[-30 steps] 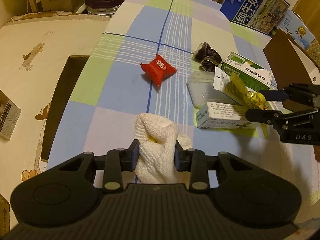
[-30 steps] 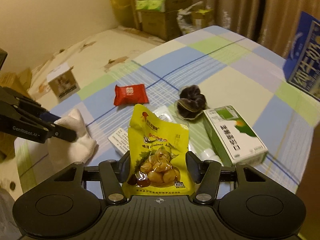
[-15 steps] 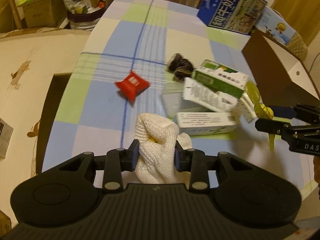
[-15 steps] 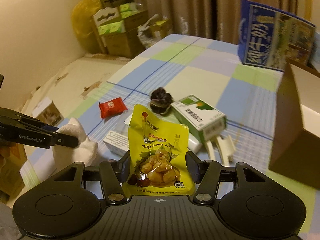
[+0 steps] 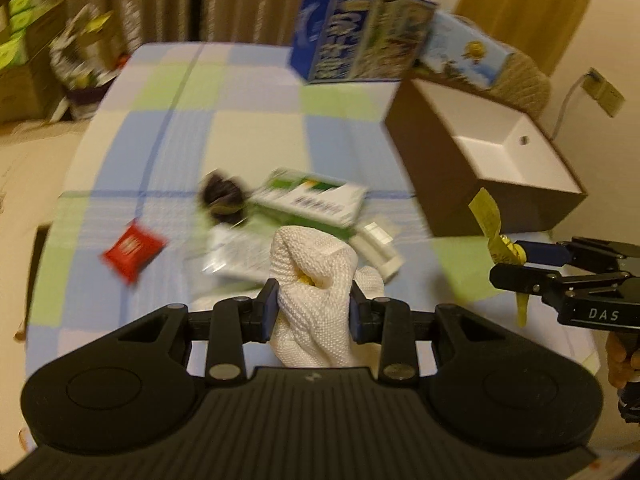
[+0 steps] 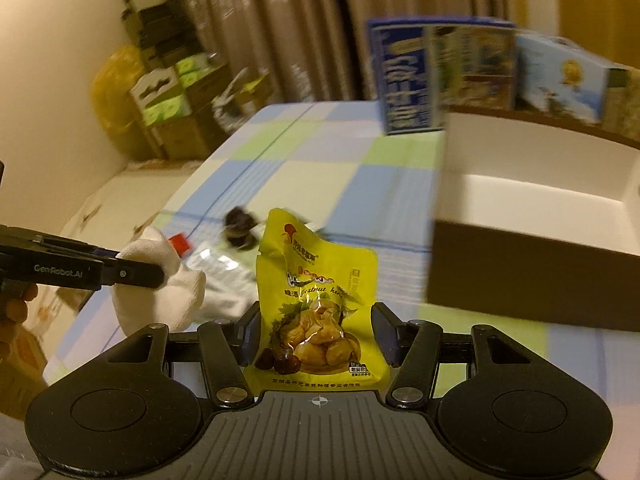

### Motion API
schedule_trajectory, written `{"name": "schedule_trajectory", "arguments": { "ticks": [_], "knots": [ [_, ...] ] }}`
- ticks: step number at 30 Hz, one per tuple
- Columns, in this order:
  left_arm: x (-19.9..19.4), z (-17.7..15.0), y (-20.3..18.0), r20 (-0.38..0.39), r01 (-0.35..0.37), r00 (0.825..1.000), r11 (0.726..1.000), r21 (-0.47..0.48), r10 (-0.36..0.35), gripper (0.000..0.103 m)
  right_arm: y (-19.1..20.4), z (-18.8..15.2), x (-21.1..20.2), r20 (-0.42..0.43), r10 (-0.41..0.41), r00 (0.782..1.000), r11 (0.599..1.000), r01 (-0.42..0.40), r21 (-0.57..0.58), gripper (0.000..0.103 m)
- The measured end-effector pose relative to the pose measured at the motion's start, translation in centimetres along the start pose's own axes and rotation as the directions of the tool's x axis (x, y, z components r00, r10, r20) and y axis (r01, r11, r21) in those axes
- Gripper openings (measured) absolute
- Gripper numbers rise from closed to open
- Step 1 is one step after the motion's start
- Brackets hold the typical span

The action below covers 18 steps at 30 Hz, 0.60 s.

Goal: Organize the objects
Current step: 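Carry the cloth and pouch over the brown box with both tools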

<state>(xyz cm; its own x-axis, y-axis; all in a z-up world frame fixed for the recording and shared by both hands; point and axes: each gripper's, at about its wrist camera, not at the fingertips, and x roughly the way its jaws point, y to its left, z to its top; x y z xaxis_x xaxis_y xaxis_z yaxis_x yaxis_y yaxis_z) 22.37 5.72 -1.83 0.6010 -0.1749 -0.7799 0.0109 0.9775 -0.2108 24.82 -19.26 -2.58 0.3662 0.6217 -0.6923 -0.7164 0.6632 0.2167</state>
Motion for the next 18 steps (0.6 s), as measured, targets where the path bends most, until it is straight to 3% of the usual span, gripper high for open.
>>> {"name": "schedule_trajectory", "arguments": {
  "ticks": [11, 18],
  "knots": [
    [3.4, 6.0, -12.0, 0.058, 0.124, 0.990, 0.988, 0.094, -0.130, 0.029, -10.3, 2.1, -6.7, 0.084, -0.112, 0.990, 0.992, 0.108, 0.058, 0.054],
    [6.4, 10.9, -18.0, 0.102, 0.154, 0.981, 0.981, 0.122, -0.167, 0.029, -16.3, 4.5, -8.5, 0.124, -0.173, 0.977, 0.983, 0.164, 0.080, 0.054]
  ]
}}
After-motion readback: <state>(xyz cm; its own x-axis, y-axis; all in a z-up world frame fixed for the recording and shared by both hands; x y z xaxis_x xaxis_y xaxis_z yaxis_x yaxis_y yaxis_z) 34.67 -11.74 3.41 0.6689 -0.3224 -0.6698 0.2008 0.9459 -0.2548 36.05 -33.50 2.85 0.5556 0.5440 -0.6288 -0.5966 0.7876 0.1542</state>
